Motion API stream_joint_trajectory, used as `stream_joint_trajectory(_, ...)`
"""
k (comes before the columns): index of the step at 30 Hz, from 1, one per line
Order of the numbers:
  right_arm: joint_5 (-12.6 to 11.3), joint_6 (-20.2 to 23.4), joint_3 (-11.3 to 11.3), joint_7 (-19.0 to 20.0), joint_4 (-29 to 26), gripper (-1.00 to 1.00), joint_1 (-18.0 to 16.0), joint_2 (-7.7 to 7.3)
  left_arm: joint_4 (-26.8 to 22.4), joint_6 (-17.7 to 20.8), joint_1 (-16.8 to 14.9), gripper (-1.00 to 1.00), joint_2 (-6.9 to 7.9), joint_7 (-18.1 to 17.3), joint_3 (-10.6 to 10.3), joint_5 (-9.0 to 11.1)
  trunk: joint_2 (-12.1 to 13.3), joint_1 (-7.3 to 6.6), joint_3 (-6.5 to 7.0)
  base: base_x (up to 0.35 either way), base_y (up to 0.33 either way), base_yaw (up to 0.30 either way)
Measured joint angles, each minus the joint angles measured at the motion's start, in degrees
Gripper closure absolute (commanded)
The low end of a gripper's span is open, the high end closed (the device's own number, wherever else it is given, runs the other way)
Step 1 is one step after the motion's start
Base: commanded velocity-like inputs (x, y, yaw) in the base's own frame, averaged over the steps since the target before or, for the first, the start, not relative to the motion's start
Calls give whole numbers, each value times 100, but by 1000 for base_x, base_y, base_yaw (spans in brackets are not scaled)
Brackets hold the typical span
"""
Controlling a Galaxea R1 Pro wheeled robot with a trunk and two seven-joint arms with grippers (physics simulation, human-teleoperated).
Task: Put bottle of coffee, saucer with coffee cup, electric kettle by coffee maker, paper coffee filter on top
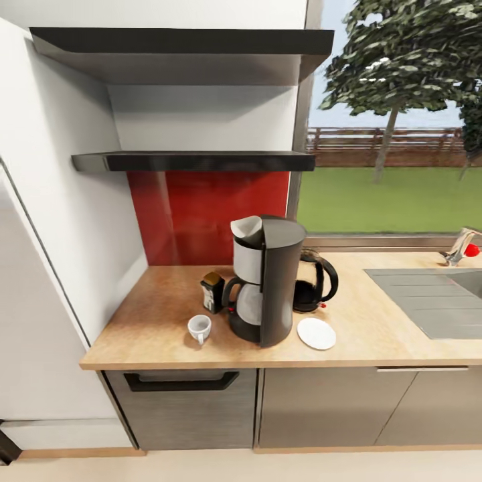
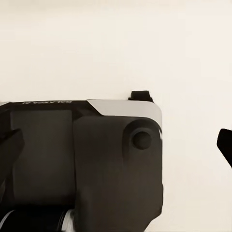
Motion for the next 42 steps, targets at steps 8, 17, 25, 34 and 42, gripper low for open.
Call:
stream_joint_trajectory(8,0,0,0,0,0,-100,-1,-2,0,0,-3,-100,1,0,3,0,0,0,0,0,304,0)
stream_joint_trajectory(17,-31,-17,-9,-8,-13,-100,0,-50,0,1,-1,-100,12,8,-6,-9,0,-1,0,25,304,0)
stream_joint_trajectory(25,-44,-20,-8,-8,-41,-100,-1,-70,0,7,0,-100,16,9,-6,-9,0,0,0,6,304,0)
stream_joint_trajectory(34,-29,-1732,-23,-3,-488,-100,0,-54,5,-15,46,-100,52,73,-6,-8,0,0,0,-68,155,0)
stream_joint_trajectory(42,-30,-2904,-24,21,-1943,-100,1,-37,17,11,60,-100,102,76,-9,-8,0,0,0,-1,2,0)
